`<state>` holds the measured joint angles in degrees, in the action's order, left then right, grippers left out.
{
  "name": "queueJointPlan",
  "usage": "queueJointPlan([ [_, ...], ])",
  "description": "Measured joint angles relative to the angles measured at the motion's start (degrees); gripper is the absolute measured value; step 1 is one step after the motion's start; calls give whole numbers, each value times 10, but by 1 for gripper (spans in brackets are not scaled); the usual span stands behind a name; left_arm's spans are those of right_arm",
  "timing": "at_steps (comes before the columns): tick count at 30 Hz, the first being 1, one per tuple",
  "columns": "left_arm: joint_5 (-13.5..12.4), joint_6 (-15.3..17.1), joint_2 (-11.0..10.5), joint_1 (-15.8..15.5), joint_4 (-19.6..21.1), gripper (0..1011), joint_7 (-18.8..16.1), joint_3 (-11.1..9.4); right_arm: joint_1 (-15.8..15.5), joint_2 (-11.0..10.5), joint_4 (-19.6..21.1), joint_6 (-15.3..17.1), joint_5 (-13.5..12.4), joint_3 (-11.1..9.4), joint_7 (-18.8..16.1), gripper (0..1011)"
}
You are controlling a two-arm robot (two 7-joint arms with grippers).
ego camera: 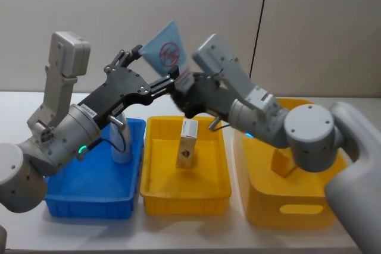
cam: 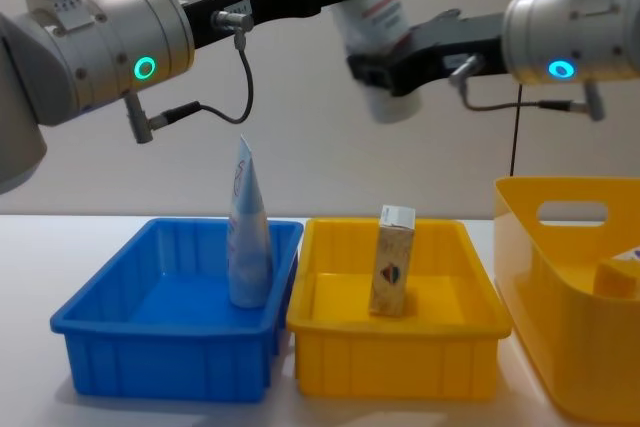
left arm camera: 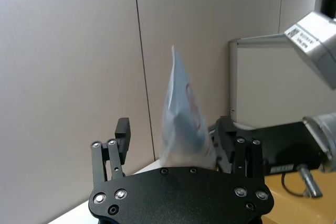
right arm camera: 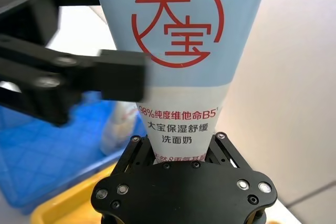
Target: Bimanual collaborative sorting of washing and personal care products
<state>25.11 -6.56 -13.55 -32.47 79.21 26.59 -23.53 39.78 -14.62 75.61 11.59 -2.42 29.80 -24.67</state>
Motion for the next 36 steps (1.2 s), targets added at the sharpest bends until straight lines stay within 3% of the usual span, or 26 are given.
queueJointPlan([
  [4,0,0,0,0,0,1001,0,0,-7,-6,11,6,1,-10,12,267],
  [12,0,0,0,0,0,1001,0,0,-26,-25,41,27,2,-49,43,258],
  [18,0,0,0,0,0,1001,0,0,-29,-37,51,56,0,-75,56,248],
  [26,0,0,0,0,0,1001,0,0,-19,-53,54,114,-6,-99,51,248],
  [36,0,0,0,0,0,1001,0,0,2,-71,41,189,-9,-102,19,236],
])
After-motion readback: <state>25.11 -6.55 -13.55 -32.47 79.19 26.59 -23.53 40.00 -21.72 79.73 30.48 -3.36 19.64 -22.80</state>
